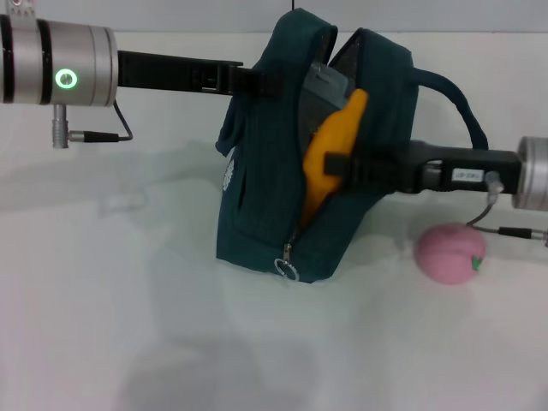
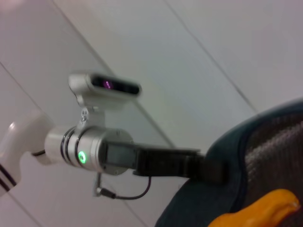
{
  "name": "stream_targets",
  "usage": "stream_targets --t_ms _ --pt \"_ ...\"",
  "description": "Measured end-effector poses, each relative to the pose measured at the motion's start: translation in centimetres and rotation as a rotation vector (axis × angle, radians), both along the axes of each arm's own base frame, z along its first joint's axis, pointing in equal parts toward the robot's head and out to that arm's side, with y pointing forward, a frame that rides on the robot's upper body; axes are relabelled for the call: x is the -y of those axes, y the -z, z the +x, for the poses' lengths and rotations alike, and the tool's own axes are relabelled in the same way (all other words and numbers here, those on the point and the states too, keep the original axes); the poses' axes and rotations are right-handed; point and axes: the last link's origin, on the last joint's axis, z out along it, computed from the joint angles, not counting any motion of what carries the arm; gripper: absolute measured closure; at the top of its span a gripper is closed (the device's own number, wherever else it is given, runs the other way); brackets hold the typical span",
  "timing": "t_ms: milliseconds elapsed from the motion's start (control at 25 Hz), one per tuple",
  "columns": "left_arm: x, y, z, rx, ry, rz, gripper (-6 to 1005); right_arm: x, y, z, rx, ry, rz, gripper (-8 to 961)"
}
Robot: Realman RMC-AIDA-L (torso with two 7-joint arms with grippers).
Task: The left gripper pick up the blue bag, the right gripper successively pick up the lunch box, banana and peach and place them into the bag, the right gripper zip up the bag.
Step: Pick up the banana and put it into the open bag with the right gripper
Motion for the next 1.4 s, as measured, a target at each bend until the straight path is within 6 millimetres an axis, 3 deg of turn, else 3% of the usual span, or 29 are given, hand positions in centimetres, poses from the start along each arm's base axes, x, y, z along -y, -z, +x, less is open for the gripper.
stream_targets --t_ms 360,920,1120,1400 --pt "0.0 0.0 0.0 0.002 -0.004 -0.001 930 -0.5 0.2 -0.2 0.073 -0.021 -0.015 523" --pt "0.1 0.1 -0.1 0.002 -0.006 -0.003 930 -0.9 -2.3 -0.8 0.015 -0.056 0.059 527" --pt "0.1 0.1 -0.2 0.003 -0.009 -0.005 930 -1.6 -2.2 -1.1 0.063 -0.021 0.001 526" --pt "0.4 0.2 -0.5 0.008 -0.016 -0.015 930 -2.5 -2.8 -1.6 0.133 0.032 -0.094 298"
